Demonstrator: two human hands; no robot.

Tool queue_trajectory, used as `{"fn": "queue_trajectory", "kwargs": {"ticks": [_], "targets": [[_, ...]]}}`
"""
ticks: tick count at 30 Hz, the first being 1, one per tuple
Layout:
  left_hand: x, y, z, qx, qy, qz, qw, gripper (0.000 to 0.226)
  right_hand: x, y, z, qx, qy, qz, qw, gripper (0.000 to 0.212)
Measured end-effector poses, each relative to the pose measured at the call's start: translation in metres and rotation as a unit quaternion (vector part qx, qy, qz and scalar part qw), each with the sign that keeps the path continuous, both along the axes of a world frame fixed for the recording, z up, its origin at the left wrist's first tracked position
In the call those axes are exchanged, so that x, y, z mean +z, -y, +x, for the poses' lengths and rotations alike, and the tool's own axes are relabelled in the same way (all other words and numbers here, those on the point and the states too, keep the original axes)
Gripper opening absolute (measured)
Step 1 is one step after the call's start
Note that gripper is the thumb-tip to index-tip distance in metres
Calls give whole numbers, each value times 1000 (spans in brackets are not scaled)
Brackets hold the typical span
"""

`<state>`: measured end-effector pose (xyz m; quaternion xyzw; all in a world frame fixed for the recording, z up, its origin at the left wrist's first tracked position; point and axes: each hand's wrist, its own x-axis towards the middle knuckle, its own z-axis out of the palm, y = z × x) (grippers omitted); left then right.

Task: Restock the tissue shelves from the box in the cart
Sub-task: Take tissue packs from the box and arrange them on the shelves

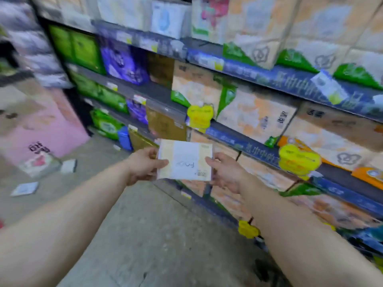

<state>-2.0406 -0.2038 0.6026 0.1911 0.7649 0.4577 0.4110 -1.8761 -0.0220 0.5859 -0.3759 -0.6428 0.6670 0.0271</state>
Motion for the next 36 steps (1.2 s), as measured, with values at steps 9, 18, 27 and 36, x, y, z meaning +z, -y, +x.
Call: {"fn": "queue_trajectory", "kwargs": {"ticks": [9,18,27,36], "targets": [[47,103,-172,163,-101,44,980,27,49,70,-225,134,-90,11,987,18],[84,49,-347,197,-189,78,959,17,85,15,-405,129,-164,67,976,21],[154,-65,-494,172,-206,138,953,17,161,-80,-529,105,-171,174,964,43],[205,-158,-607,63,-210,241,945,20,197,-135,-606,-29,-157,405,900,40]]}}
